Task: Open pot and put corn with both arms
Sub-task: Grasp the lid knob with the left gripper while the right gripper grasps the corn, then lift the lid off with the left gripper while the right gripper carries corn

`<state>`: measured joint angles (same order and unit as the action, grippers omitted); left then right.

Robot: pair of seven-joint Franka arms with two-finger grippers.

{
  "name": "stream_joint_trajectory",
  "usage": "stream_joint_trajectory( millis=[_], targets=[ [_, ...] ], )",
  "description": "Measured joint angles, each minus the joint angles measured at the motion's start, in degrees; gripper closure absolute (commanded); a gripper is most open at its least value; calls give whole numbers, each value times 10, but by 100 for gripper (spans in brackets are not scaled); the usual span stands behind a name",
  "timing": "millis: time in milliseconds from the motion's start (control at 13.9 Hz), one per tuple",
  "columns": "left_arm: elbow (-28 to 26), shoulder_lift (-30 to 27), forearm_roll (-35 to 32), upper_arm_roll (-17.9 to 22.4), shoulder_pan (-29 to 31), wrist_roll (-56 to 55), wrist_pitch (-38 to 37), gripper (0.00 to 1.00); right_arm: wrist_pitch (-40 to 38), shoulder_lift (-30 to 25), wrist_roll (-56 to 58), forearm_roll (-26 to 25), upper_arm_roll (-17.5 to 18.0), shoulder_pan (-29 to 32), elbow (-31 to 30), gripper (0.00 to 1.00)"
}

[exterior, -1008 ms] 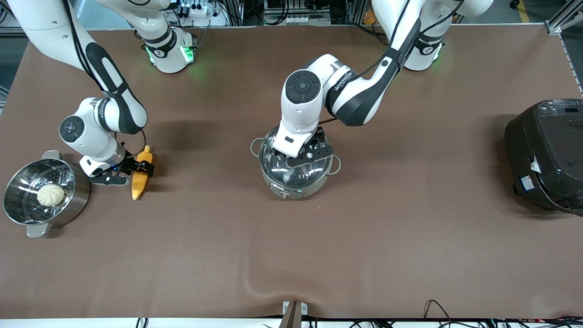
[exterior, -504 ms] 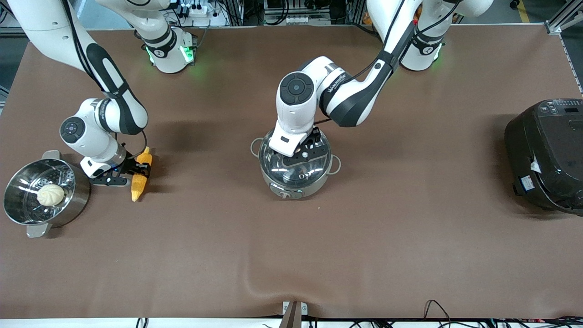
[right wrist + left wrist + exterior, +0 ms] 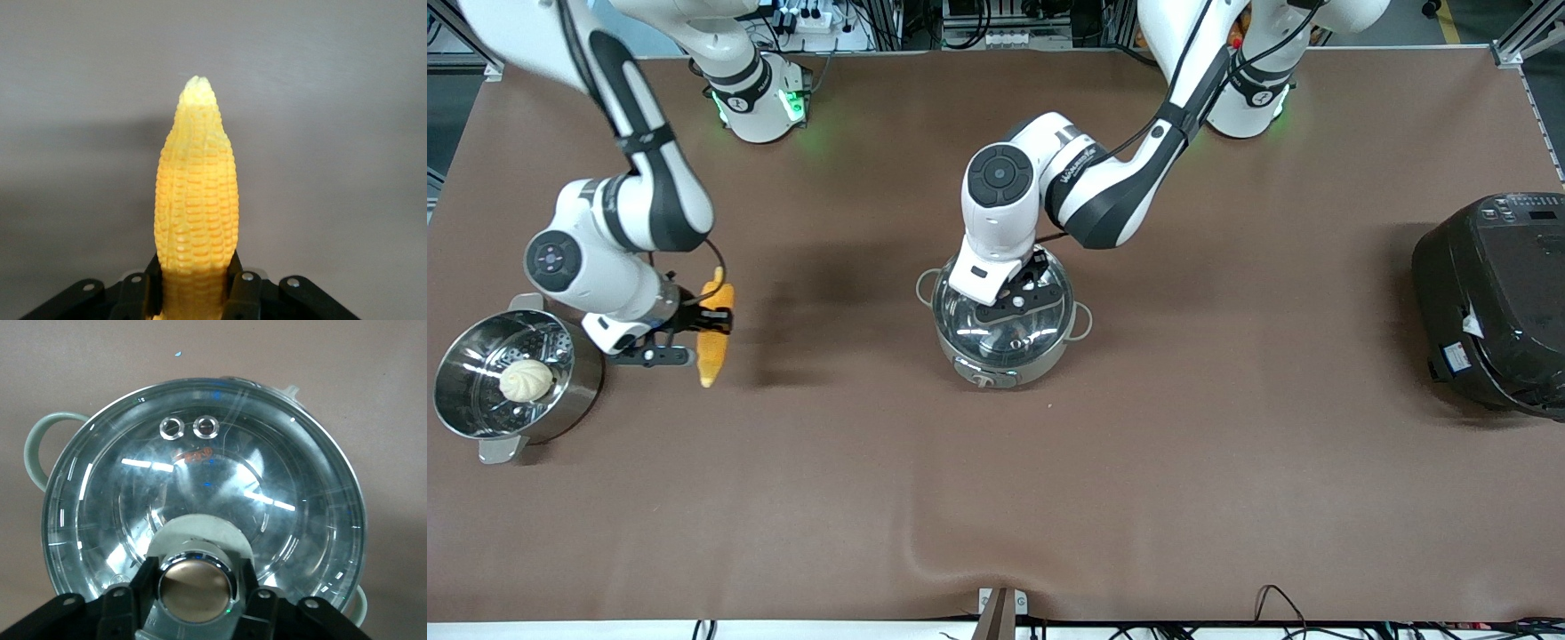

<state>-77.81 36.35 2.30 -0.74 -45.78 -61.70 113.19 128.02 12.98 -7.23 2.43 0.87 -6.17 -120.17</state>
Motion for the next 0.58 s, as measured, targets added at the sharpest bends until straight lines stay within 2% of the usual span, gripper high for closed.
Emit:
stream_joint_trajectory(
  millis=[216,432,576],
  targets=[
    [0,0,0,1,0,0,0,100,-35,-2,-101,0,3,-83,54,95],
    [7,-9,0,3,7,0,-3,100,-37,-2,-187,12,3,-129,71,96],
    [19,-42,0,7,26,0,-23,100,-37,-1,-245,13,3,-163,77,96]
  ],
)
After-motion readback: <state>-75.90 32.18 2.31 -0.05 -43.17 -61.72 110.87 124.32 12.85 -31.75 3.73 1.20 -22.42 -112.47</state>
